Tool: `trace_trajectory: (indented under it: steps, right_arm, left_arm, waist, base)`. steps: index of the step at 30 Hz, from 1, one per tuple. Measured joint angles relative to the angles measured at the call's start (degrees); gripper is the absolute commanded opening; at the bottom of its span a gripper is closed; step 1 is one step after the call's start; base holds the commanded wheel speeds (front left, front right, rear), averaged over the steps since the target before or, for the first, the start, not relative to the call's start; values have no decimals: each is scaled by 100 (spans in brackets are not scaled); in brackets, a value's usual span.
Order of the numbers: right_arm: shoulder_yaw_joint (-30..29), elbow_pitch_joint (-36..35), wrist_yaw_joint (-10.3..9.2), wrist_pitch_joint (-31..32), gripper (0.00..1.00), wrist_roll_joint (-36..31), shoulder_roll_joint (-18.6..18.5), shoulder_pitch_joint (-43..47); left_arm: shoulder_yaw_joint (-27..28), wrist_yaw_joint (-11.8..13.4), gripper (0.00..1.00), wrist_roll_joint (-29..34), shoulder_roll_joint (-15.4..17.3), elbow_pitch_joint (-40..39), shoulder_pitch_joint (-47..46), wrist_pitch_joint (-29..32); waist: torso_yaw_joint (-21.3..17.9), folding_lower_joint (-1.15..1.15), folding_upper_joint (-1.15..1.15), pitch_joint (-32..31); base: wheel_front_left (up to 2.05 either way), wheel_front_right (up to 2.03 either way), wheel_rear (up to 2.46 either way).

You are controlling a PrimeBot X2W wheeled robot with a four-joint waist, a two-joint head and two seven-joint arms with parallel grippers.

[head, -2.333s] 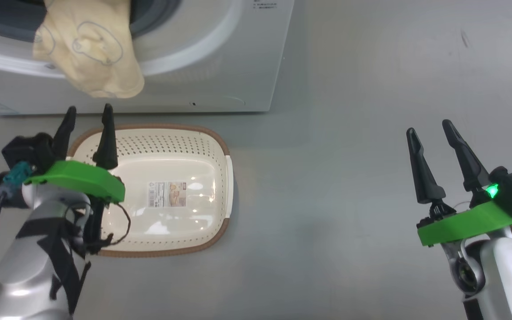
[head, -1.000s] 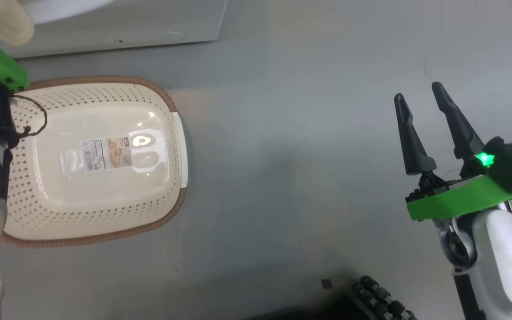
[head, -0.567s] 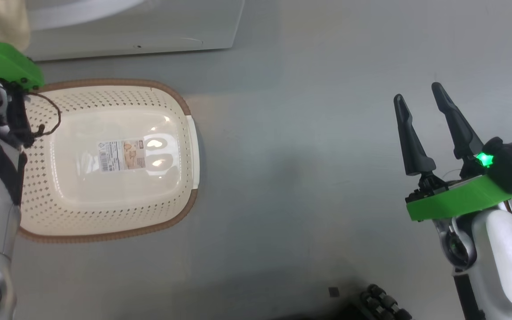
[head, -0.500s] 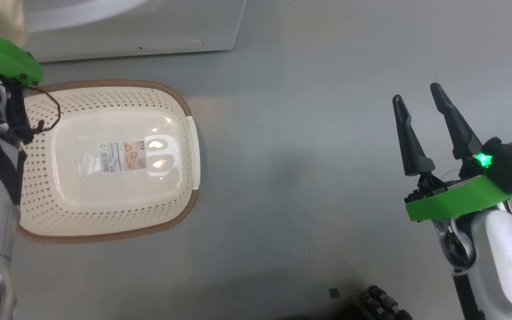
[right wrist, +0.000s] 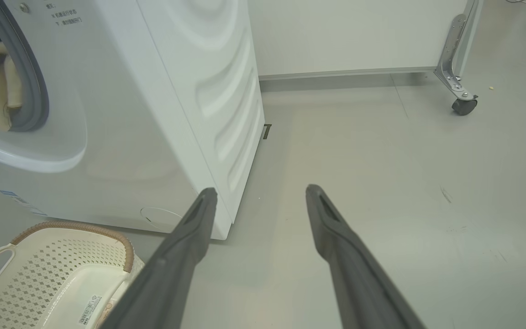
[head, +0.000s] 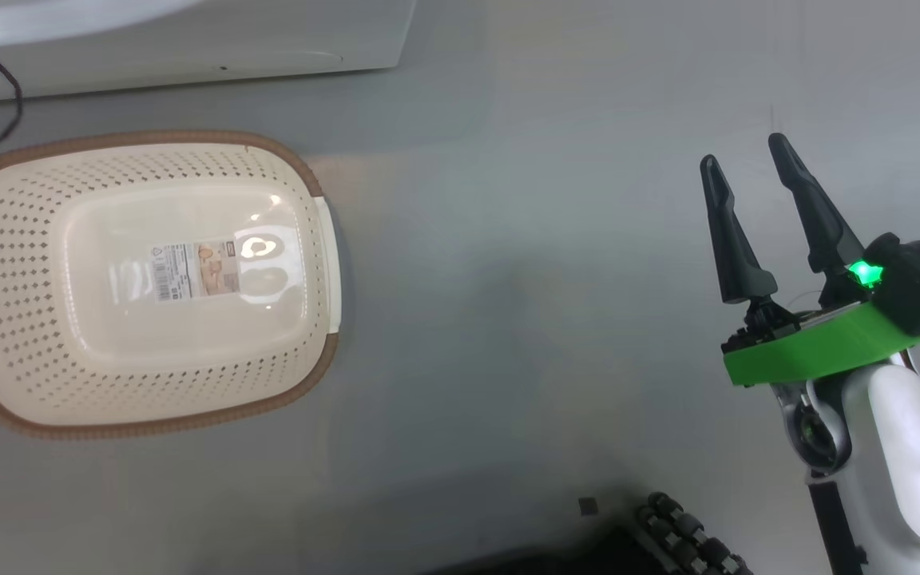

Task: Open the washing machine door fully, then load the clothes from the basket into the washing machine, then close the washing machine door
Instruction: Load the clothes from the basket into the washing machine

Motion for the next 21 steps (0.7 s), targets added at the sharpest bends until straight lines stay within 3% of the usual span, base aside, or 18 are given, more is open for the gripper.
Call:
trace_trajectory:
  steps: [15,21]
  right_arm:
    - [334,54,0,0,100,436,42,-323]
    - [482,67,0,-1,100,681,46,-533]
  left_arm:
    - [-344,-436,0,375,1006,453,-2374,1202]
    - [-481,-505,0,447,1107,857,-3162,1444]
  waist:
    - [-481,0,0,681]
    - [-740,1,0,905]
  base:
    - [0,0,0]
    - [0,0,0]
